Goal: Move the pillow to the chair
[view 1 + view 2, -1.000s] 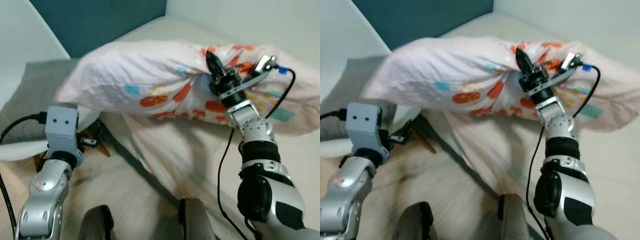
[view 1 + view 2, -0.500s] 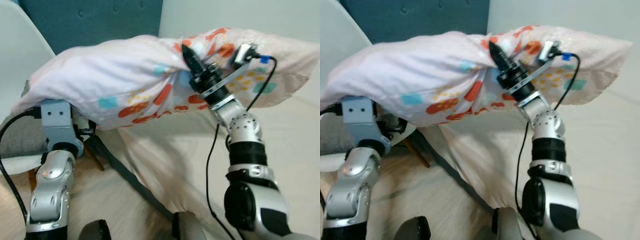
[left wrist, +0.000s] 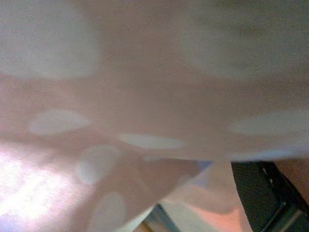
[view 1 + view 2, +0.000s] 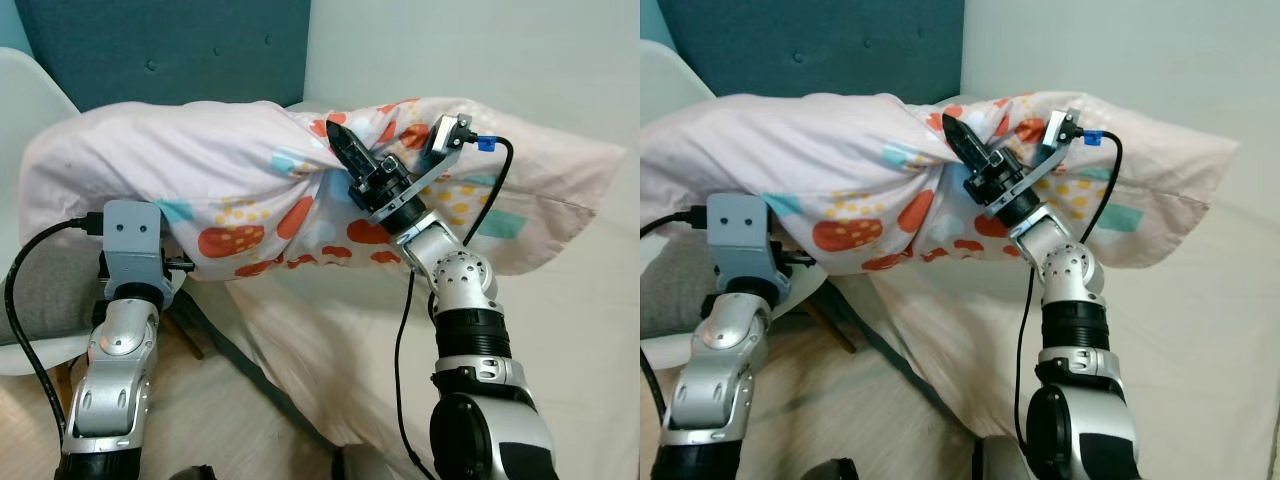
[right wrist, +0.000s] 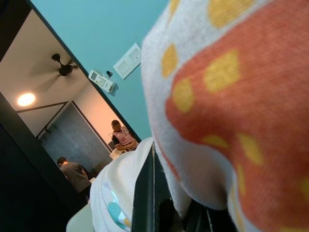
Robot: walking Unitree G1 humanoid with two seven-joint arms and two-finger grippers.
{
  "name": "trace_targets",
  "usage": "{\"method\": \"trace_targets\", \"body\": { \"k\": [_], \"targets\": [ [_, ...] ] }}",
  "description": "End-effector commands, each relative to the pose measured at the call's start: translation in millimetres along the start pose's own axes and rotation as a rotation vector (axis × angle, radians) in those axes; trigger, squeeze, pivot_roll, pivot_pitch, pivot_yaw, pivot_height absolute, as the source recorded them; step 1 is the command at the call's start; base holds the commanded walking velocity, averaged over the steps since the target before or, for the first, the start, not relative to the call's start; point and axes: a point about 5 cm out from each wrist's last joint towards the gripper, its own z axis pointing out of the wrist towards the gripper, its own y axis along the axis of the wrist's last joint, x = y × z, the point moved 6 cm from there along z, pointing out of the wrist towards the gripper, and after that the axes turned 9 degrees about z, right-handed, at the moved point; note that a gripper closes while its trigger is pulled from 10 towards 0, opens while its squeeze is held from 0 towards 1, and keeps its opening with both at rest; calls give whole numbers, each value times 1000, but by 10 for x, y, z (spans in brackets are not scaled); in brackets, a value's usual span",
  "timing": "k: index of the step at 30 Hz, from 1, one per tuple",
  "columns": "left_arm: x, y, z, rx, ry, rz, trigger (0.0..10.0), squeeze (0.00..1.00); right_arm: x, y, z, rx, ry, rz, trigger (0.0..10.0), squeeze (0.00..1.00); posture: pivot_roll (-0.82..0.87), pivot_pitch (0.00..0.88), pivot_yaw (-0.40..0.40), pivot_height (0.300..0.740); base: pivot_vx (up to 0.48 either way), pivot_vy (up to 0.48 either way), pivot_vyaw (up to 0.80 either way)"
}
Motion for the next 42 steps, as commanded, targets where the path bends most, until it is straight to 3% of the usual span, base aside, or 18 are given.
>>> {"method": "trace_targets", "body": {
  "k": [1,12,16,18,21,27,32,42],
  "targets": [
    [133,-119,-19,33,54,17,10000,0,156,56,48,-18,56,-35,0,0,-22,0,-88,666,0,0,0],
    [93,-282,-120,75,76,21,10000,0,85,-162,17,28,16,-30,0,0,-23,0,-85,711,0,0,0],
    [26,-370,-260,103,66,3,10000,0,-143,-581,-252,200,-108,-141,0,0,-21,0,-92,736,0,0,0],
    [23,-375,-267,105,66,3,10000,0,-151,-601,-268,209,-114,-146,0,0,-21,0,-92,740,0,0,0],
    [-42,-408,-317,118,50,-13,10000,0,-134,-661,-287,239,-106,-169,0,0,-20,0,-96,740,0,0,0],
    [-321,-363,-421,111,-36,-58,10000,0,-115,-694,-280,269,-90,-227,0,0,-20,0,-93,740,0,0,306],
    [-527,-221,-472,43,-125,2,10000,0,-33,-781,-297,287,-47,-251,0,0,-20,0,-91,740,0,0,728],
    [-466,-184,-421,29,-102,15,10000,0,-6,-802,-293,293,-22,-247,0,0,-16,0,-91,740,0,0,756]
  ]
}}
